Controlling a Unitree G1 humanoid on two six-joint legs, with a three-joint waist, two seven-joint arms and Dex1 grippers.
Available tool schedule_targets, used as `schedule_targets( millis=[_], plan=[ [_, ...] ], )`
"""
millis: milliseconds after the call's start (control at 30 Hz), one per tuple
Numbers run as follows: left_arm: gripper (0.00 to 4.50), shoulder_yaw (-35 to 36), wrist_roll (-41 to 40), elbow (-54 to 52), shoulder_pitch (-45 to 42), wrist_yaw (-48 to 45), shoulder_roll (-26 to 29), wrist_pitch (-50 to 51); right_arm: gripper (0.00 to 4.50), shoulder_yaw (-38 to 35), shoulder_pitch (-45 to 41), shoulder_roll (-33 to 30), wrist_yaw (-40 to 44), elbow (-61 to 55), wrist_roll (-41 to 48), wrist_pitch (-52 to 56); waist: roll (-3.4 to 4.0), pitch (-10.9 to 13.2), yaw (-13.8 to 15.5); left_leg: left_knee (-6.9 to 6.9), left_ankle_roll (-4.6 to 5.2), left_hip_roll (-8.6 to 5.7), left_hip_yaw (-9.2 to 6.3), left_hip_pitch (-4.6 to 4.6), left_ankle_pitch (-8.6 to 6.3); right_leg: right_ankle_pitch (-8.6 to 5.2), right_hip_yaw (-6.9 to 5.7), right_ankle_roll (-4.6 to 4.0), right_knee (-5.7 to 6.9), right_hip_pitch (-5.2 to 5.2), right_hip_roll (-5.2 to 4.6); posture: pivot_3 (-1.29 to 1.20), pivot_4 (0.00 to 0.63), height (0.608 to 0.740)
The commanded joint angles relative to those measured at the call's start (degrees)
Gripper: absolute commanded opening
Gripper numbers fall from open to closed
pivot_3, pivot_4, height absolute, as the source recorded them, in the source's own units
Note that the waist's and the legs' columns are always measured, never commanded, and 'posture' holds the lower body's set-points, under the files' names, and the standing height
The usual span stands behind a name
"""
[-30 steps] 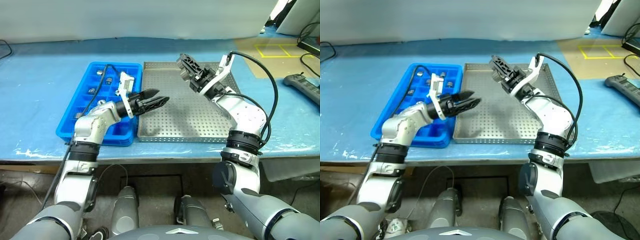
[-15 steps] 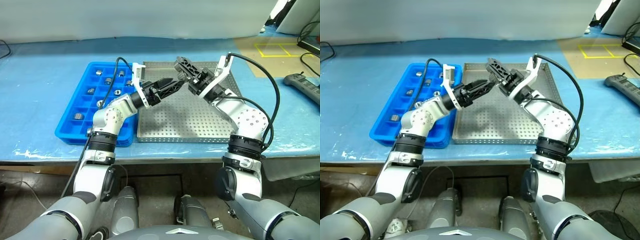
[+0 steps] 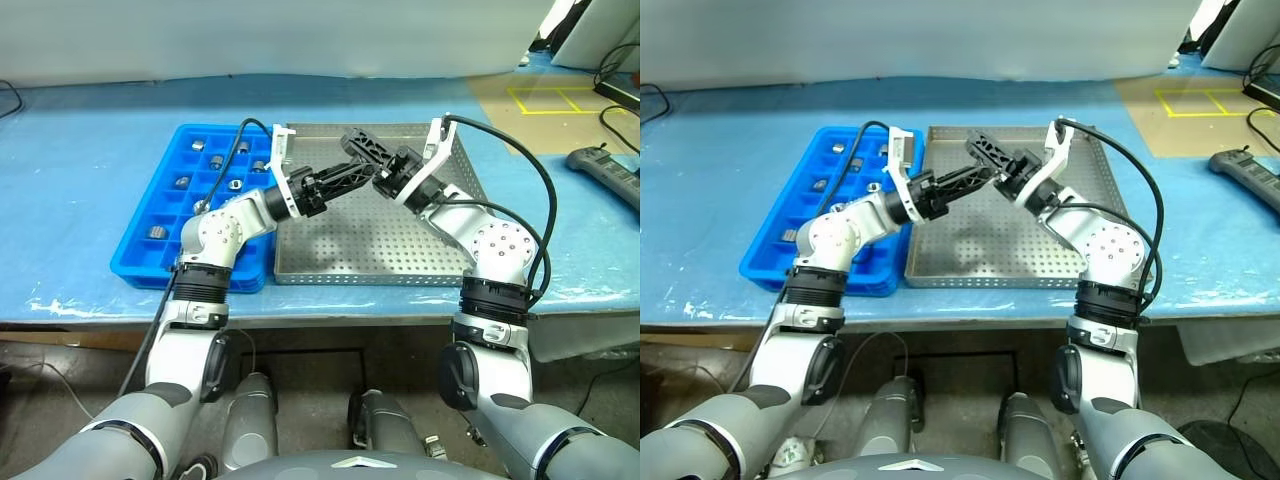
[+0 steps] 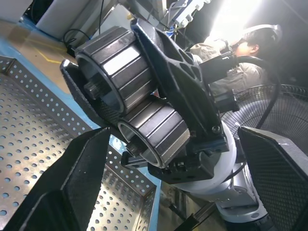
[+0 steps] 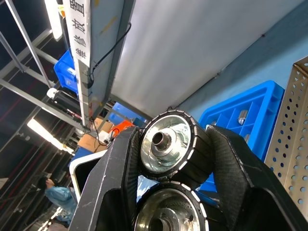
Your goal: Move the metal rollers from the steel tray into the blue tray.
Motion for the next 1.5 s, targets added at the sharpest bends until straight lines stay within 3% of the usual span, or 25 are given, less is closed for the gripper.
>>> schedule_targets(
  millis=[33,467,600,1100,1500],
  plan=[
    [4.5,1.4,0.2,0.9,-1.5,2.3,-0.6,-1.6,1.77,0.5,-0.3,-0.5,0.8,-2.5,0.4,-1.1,0.0,0.0,0.0,0.0,0.0,0.0,0.0,0.0,0.0,0.0,0.0,0.0,0.0,0.0,0.0,-0.14,0.15,0.74],
    [4.5,-0.1,1.6,0.1,-0.1,4.4,0.8,0.8,1.77,1.0,-0.3,-1.0,0.8,-1.4,-1.3,-1.4,0.0,0.0,0.0,0.0,0.0,-0.01,-0.01,-0.01,0.0,0.01,-0.01,0.02,-0.01,0.0,0.0,-0.13,0.15,0.74],
    [3.62,-0.3,1.9,0.1,0.1,4.9,0.7,0.7,1.77,1.1,-0.4,-1.0,0.8,-0.9,-1.8,-1.6,0.0,0.0,0.0,0.0,0.0,-0.01,-0.01,-0.01,0.0,0.01,-0.01,0.02,-0.01,0.0,0.0,-0.13,0.15,0.74],
    [3.62,-0.8,0.2,0.0,0.5,3.1,2.5,6.2,1.77,1.2,-0.8,-1.2,1.5,0.6,-3.9,-2.1,0.0,0.0,0.0,0.0,0.0,0.0,-0.01,-0.01,0.0,0.01,-0.01,0.02,0.0,0.0,0.01,-0.13,0.15,0.74],
    [3.62,1.9,-1.3,0.6,-0.8,4.4,0.4,5.2,1.77,1.8,-0.6,-1.5,2.3,0.8,-5.4,-1.9,0.0,0.0,0.0,0.03,0.0,-0.01,-0.01,-0.01,0.0,0.02,-0.01,0.03,0.0,0.02,0.0,-0.13,0.15,0.74]
  ],
)
